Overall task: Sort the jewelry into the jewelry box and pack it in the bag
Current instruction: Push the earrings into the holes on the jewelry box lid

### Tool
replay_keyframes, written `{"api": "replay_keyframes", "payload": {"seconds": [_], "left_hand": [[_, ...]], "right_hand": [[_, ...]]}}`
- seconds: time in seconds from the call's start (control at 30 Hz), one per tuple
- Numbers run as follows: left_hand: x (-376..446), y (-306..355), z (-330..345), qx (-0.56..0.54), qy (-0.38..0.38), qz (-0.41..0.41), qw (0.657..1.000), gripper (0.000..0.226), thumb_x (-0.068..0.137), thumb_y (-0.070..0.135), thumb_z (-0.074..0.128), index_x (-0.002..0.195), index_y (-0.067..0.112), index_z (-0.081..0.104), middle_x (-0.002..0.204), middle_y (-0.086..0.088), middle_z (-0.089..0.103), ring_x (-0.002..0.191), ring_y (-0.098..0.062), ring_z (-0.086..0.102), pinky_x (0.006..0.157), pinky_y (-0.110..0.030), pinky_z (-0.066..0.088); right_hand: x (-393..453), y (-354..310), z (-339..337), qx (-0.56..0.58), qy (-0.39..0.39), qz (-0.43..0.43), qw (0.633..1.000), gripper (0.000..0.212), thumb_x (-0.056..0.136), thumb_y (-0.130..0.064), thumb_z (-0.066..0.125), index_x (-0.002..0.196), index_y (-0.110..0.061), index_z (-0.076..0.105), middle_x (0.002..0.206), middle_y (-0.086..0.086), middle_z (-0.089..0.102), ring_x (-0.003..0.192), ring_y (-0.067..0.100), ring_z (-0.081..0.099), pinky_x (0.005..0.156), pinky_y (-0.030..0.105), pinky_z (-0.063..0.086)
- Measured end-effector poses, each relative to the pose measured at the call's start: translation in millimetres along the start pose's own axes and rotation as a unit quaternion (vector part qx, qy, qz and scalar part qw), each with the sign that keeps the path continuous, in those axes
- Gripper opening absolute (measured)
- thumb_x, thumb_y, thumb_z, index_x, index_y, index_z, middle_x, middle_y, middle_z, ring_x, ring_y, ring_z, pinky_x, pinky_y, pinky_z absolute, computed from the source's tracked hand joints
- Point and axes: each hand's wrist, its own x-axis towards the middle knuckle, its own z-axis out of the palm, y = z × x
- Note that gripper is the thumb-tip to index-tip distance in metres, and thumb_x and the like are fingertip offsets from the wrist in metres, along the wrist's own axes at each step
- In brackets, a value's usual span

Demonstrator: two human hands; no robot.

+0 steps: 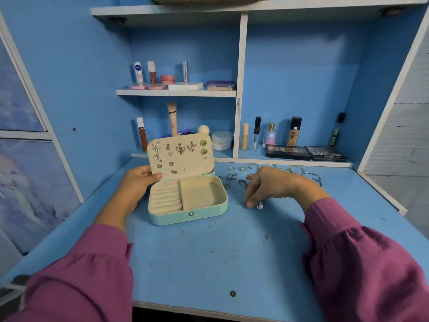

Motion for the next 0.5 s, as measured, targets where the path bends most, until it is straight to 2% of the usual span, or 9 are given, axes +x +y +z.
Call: {"api": "replay_keyframes", "payload": {"seconds": [0.1, 0.3, 0.4, 0.5], "left_hand": [[-1, 0, 0, 0.003, 0.001, -0.002, 1.0, 0.022, 0.087, -0.003, 0.059, 0.101, 0.011, 0.068, 0.091, 0.003, 0.072, 0.075, -0.007, 0.071, 0.061, -0.016, 0.054], [-2, 3, 1, 0.003, 0.006, -0.006, 1.0, 0.021, 0.088, -0.004, 0.058, 0.099, 0.011, 0.067, 0.089, 0.003, 0.072, 0.07, -0.005, 0.07, 0.061, -0.016, 0.054], [-2, 3, 2, -0.005, 0.008, -0.009, 1.0, 0.021, 0.088, -0.004, 0.058, 0.098, 0.011, 0.067, 0.08, 0.008, 0.073, 0.069, -0.005, 0.07, 0.059, -0.016, 0.054], [-2, 4, 3, 0.001, 0.014, -0.009, 1.0, 0.02, 0.088, -0.003, 0.058, 0.099, 0.011, 0.068, 0.081, 0.008, 0.073, 0.07, -0.005, 0.069, 0.062, -0.018, 0.053]], "right_hand": [[2, -1, 2, -0.022, -0.001, 0.002, 1.0, 0.014, 0.07, -0.019, 0.082, 0.083, -0.024, 0.078, 0.075, -0.016, 0.07, 0.066, -0.013, 0.058, 0.07, 0.012, 0.04], [3, -3, 4, -0.03, 0.027, -0.005, 0.999, 0.005, 0.076, -0.023, 0.078, 0.076, -0.027, 0.074, 0.071, -0.017, 0.067, 0.065, -0.004, 0.058, 0.061, 0.013, 0.043], [7, -3, 6, 0.028, 0.111, -0.026, 0.993, 0.006, 0.08, -0.024, 0.073, 0.077, -0.02, 0.072, 0.068, -0.01, 0.064, 0.061, 0.004, 0.054, 0.057, 0.017, 0.044], [17, -8, 16, 0.101, 0.213, -0.052, 0.97, 0.011, 0.085, -0.023, 0.069, 0.077, -0.015, 0.069, 0.065, -0.003, 0.059, 0.055, 0.007, 0.048, 0.052, 0.016, 0.041]]}}
